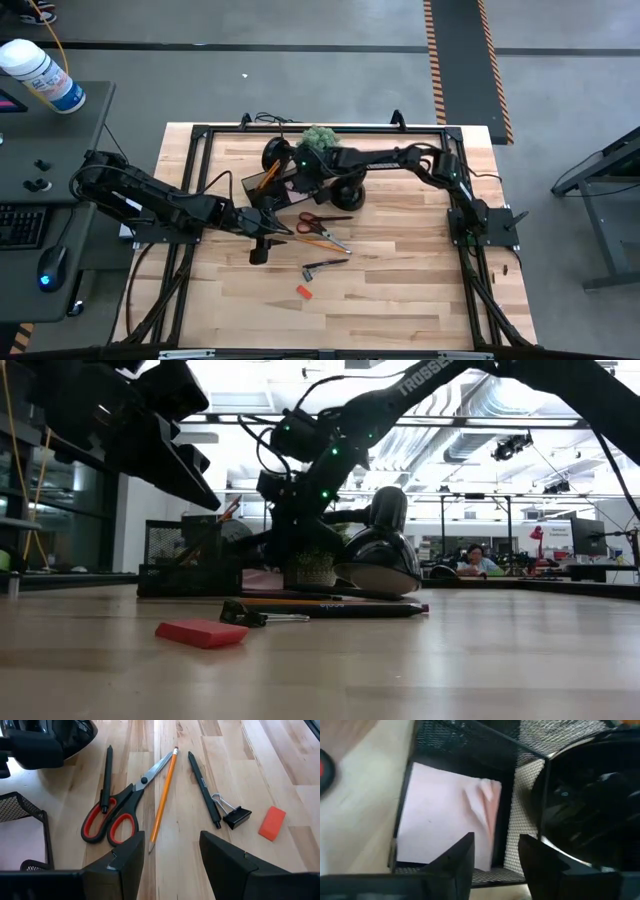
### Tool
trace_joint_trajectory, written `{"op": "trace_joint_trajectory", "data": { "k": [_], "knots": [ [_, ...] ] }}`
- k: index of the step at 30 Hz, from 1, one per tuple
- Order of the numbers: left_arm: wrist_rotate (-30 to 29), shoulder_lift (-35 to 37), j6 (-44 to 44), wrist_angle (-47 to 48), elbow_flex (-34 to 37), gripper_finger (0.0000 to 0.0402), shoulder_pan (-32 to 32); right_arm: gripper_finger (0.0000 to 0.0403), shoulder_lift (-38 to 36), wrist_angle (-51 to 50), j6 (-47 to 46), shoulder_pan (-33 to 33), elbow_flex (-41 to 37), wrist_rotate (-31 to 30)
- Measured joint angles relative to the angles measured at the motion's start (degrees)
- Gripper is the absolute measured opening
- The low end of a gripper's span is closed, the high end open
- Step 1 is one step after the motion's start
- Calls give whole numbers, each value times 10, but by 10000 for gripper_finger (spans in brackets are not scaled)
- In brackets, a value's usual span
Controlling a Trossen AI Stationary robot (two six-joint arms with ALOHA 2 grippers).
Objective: Pick and place office supplies into organizer
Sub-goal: Put the top black pen into the black desk organizer
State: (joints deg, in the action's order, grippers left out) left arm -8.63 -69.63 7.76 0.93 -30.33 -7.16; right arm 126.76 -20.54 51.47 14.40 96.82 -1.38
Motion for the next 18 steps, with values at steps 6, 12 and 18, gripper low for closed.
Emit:
{"op": "trace_joint_trajectory", "data": {
  "k": [6, 12, 18],
  "knots": [
    [-1, 0, 0, 0, 0, 179, 0, 162, -13, -83, -3, -24, 51, -35],
    [-18, 0, 2, -3, 0, 179, 0, 145, -32, -271, -64, -30, 129, -7],
    [-23, 0, 2, -3, 0, 179, 0, 119, -78, -396, -150, -35, 145, 34]
  ]
}}
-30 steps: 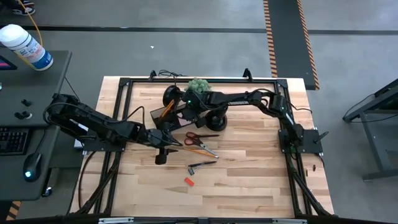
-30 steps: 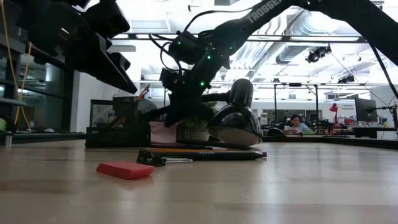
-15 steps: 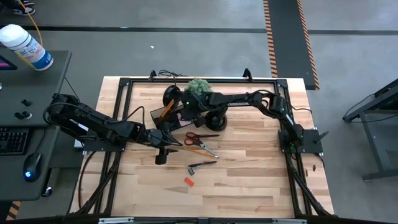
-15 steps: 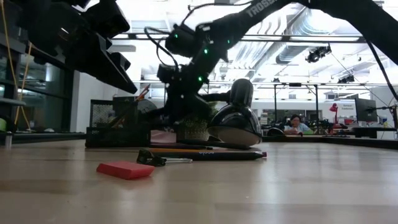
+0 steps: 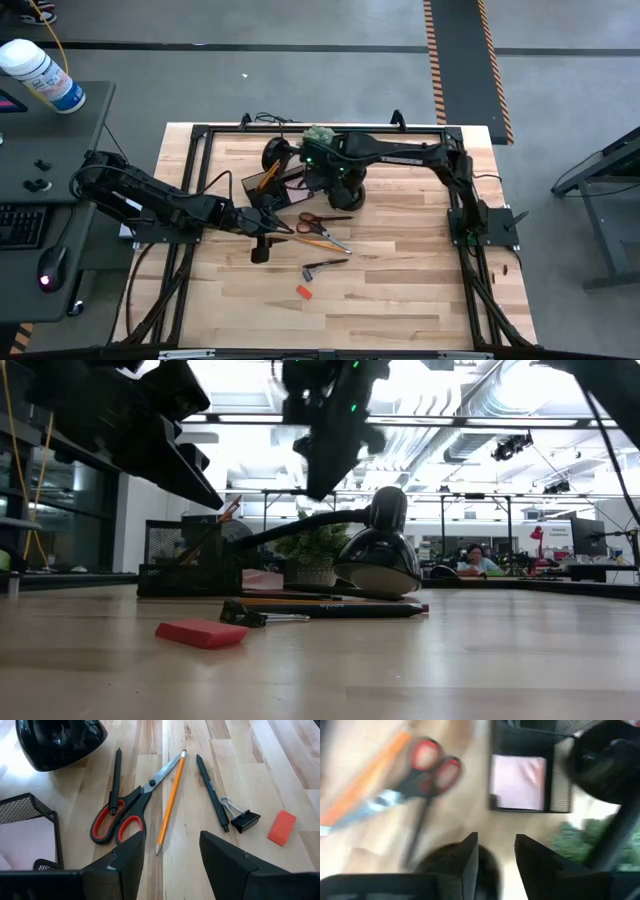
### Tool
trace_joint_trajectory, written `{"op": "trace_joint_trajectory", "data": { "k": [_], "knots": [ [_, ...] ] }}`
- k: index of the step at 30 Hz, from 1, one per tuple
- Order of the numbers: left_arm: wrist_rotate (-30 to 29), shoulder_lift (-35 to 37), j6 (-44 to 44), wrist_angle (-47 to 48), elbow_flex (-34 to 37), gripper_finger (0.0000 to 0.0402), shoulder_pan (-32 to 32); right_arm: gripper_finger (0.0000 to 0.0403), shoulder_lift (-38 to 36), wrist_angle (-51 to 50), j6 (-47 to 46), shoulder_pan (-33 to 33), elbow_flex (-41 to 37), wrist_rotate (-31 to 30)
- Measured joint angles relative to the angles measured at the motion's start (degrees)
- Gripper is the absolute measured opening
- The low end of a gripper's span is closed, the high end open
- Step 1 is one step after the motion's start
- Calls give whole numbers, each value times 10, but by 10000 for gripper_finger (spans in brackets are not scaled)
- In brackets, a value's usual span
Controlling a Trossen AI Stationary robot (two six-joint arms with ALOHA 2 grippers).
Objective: Pick and place office supplies into organizer
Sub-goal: Put the top black pen into the black desk organizer
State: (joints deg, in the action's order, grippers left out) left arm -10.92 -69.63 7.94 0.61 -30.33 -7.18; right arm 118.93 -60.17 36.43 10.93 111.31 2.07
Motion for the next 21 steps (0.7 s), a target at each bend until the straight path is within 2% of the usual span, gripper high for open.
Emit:
{"op": "trace_joint_trajectory", "data": {
  "k": [5, 11, 17, 21],
  "knots": [
    [-6, 0, 0, -2, 0, 179, 0, 99, -57, -1, -66, -16, -63, 45],
    [-8, 0, 0, -6, 0, 179, 0, 82, -141, 82, -135, -51, -206, 32],
    [-8, 0, -2, -13, 0, 179, 0, 79, -224, 278, -194, -73, -384, 15],
    [-8, 0, -2, -26, 0, 179, 0, 80, -240, 434, -223, -86, -484, 15]
  ]
}}
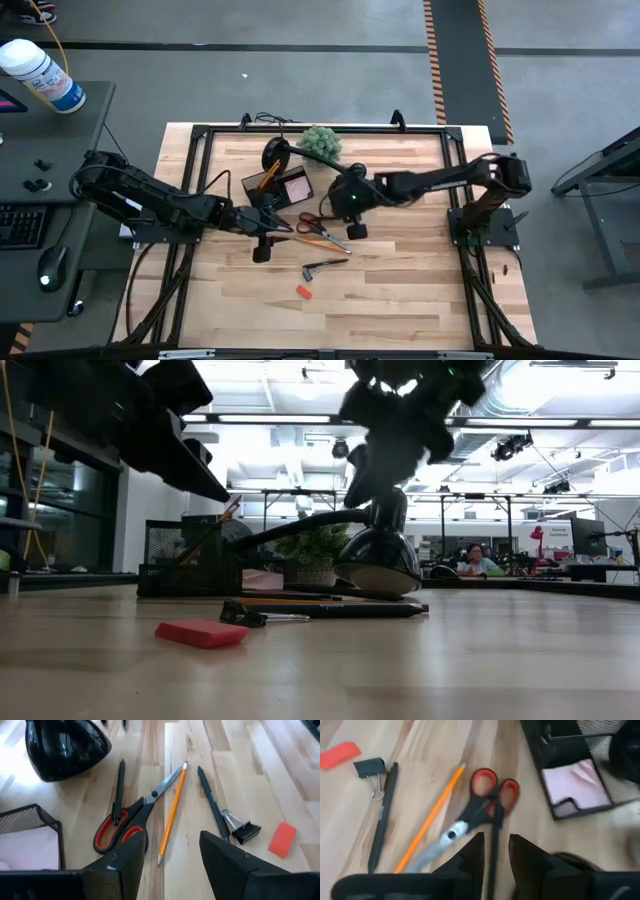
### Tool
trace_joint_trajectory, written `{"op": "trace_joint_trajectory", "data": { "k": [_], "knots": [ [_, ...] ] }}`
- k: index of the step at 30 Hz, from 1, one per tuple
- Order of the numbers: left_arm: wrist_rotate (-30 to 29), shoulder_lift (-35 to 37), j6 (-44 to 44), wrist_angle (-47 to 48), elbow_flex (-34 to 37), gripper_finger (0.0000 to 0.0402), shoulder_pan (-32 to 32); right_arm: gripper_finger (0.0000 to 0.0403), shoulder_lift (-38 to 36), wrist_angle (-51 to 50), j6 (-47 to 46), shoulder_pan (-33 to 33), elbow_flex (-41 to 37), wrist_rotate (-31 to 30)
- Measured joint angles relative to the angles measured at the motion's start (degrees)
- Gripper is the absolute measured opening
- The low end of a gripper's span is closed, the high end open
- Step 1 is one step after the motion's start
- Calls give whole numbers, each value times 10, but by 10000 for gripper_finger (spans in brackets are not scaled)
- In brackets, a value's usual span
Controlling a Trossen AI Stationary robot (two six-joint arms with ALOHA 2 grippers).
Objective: Pick and place office supplies into organizer
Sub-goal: Put the top black pen into the black desk organizer
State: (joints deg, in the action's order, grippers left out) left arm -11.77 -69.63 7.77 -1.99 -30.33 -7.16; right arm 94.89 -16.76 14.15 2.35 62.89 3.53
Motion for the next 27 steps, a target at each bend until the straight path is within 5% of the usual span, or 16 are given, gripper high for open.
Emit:
{"op": "trace_joint_trajectory", "data": {
  "k": [7, 17, 27],
  "knots": [
    [-16, 0, 0, -17, 0, 179, 0, 81, 32, 153, -18, -23, -84, -72],
    [-30, 0, 2, -18, 0, 179, 0, 83, 103, 37, -14, -23, 21, -76],
    [-30, 0, 2, -12, 0, 179, 0, 83, 142, 38, -12, -4, 30, -69]
  ]
}}
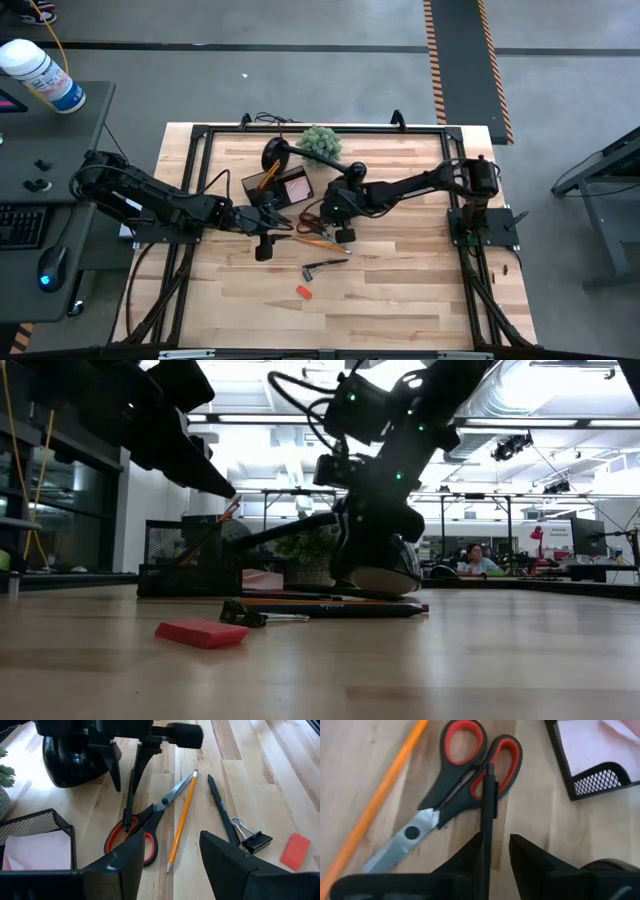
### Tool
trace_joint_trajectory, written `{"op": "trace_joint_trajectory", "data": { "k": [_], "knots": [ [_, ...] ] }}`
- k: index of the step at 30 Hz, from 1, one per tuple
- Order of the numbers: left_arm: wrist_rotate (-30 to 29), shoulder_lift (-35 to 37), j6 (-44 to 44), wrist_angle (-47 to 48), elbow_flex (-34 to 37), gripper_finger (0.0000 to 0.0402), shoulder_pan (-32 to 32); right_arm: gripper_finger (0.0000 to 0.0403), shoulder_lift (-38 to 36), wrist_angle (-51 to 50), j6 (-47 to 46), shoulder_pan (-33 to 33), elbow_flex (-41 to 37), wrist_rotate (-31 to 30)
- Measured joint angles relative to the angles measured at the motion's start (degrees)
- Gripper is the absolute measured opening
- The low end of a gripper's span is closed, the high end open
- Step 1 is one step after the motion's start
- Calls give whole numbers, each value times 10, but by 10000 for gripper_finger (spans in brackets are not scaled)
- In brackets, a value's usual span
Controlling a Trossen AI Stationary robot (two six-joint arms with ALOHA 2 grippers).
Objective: Pick and place office supplies into organizer
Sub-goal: Put the top black pen into the black desk organizer
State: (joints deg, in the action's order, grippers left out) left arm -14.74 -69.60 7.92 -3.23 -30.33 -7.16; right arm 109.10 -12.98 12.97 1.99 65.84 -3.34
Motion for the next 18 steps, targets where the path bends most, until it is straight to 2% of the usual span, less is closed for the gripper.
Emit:
{"op": "trace_joint_trajectory", "data": {
  "k": [18],
  "knots": [
    [1, 0, -1, 0, 0, 179, 0, 83, 9, 17, -16, 2, 1, 24]
  ]
}}
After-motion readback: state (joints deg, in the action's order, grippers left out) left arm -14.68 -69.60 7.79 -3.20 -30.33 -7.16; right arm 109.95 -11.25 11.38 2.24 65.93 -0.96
